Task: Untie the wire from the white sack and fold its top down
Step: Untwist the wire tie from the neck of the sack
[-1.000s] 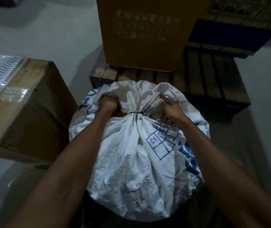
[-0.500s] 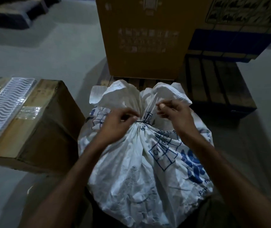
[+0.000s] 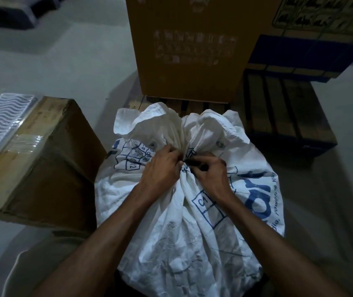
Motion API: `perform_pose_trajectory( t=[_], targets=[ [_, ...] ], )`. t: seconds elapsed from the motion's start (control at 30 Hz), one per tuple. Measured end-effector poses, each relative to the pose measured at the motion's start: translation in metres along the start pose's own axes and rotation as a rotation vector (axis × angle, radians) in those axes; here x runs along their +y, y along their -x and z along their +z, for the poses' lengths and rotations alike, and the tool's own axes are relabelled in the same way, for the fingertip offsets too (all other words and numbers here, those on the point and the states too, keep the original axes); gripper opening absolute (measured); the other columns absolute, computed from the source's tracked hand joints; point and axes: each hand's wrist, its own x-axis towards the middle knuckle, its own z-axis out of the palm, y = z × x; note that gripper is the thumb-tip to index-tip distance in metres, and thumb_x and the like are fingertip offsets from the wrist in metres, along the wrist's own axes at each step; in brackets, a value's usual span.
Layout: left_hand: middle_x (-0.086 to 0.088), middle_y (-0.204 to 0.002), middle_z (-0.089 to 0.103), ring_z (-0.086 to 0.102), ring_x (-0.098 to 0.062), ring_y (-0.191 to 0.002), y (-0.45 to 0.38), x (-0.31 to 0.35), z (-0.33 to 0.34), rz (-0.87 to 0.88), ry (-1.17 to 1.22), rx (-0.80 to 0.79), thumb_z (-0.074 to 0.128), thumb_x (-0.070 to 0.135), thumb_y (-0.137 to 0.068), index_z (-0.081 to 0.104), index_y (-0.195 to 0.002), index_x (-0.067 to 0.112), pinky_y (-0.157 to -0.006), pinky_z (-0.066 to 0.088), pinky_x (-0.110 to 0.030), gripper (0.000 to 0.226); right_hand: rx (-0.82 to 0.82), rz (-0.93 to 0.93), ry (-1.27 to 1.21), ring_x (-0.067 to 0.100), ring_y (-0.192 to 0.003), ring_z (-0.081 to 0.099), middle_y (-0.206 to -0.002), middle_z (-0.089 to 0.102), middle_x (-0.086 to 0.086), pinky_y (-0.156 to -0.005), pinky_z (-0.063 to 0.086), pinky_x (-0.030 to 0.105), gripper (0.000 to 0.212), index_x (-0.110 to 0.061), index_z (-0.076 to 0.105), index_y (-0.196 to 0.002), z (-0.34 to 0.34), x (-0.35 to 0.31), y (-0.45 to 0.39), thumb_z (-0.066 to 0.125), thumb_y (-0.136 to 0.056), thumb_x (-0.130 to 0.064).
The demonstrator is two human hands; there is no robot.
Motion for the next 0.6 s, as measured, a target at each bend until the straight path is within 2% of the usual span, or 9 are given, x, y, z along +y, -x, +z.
perform_pose_trajectory(
  t=[0.07, 0.17, 0.23, 0.3, 0.43, 0.5, 0.53, 0.6],
  targets=[
    [-0.005, -0.113, 0.056, 0.06, -0.027, -0.101, 0.001, 0.002, -0.004, -0.028, -0.009, -0.009, 0.059, 0.03, -0.097, 0.065, -0.11, 0.02, -0.083, 0.054, -0.044, 0.017, 0.005, -0.017, 0.045, 0.007, -0.096, 0.069, -0.108, 0.073, -0.011, -0.089, 0.058, 0.03, 0.022, -0.028, 0.081, -0.107, 0.001, -0.001, 0.002, 0.08, -0.086, -0.022],
    [-0.008, -0.113, 0.056, 0.059, -0.031, -0.101, 0.003, 0.007, -0.008, -0.081, -0.036, -0.064, 0.064, 0.027, -0.095, 0.062, -0.105, 0.017, -0.085, 0.053, -0.047, 0.015, -0.017, -0.047, 0.163, 0.018, -0.097, 0.069, -0.11, 0.075, -0.001, -0.086, 0.057, 0.035, 0.021, -0.028, 0.082, -0.105, 0.003, -0.006, 0.007, 0.075, -0.087, -0.02],
    [-0.01, -0.112, 0.054, 0.059, -0.034, -0.1, 0.004, 0.008, -0.009, -0.089, -0.048, -0.071, 0.064, 0.024, -0.094, 0.06, -0.103, 0.015, -0.085, 0.053, -0.051, 0.013, -0.037, -0.047, 0.243, 0.021, -0.099, 0.068, -0.113, 0.074, 0.001, -0.085, 0.056, 0.033, 0.023, -0.028, 0.081, -0.106, 0.006, -0.013, 0.01, 0.069, -0.09, -0.018],
    [-0.009, -0.109, 0.054, 0.059, -0.032, -0.096, 0.006, 0.01, -0.009, -0.068, -0.029, -0.045, 0.064, 0.021, -0.094, 0.059, -0.099, 0.014, -0.081, 0.052, -0.046, 0.01, -0.02, -0.052, 0.252, 0.021, -0.098, 0.067, -0.111, 0.073, 0.002, -0.082, 0.052, 0.028, 0.025, -0.024, 0.08, -0.107, 0.008, -0.017, 0.012, 0.062, -0.092, -0.014],
    [-0.005, -0.1, 0.053, 0.055, -0.025, -0.087, 0.004, 0.006, -0.011, -0.023, 0.009, -0.027, 0.062, 0.011, -0.092, 0.061, -0.093, 0.01, -0.075, 0.048, -0.037, 0.001, 0.001, -0.004, 0.15, 0.017, -0.093, 0.068, -0.103, 0.075, 0.003, -0.08, 0.048, 0.017, 0.025, -0.014, 0.08, -0.103, 0.004, -0.019, 0.011, 0.064, -0.087, -0.002],
    [-0.003, -0.093, 0.054, 0.052, -0.018, -0.081, 0.002, 0.003, -0.014, -0.04, 0.101, 0.014, 0.06, 0.003, -0.091, 0.06, -0.086, 0.008, -0.072, 0.044, -0.032, 0.007, 0.009, 0.103, 0.011, 0.011, -0.086, 0.069, -0.093, 0.074, -0.003, -0.073, 0.045, 0.006, 0.015, -0.014, 0.079, -0.097, -0.003, -0.015, 0.007, 0.072, -0.087, -0.004],
    [-0.003, -0.09, 0.056, 0.051, -0.013, -0.077, 0.001, 0.0, -0.016, -0.07, 0.168, 0.034, 0.059, 0.0, -0.091, 0.06, -0.085, 0.007, -0.07, 0.042, -0.028, 0.01, 0.012, 0.155, -0.067, 0.008, -0.081, 0.068, -0.087, 0.074, -0.006, -0.07, 0.046, 0.005, 0.009, -0.016, 0.077, -0.093, -0.007, -0.013, 0.005, 0.076, -0.087, -0.009],
    [-0.004, -0.087, 0.061, 0.051, -0.002, -0.072, 0.0, -0.005, -0.025, -0.136, 0.327, 0.069, 0.059, -0.003, -0.092, 0.062, -0.087, 0.006, -0.064, 0.041, -0.013, 0.011, 0.044, 0.207, -0.205, 0.012, -0.075, 0.07, -0.08, 0.075, -0.004, -0.074, 0.055, 0.02, 0.005, -0.02, 0.075, -0.087, -0.015, -0.006, 0.002, 0.08, -0.088, -0.017]
  ],
)
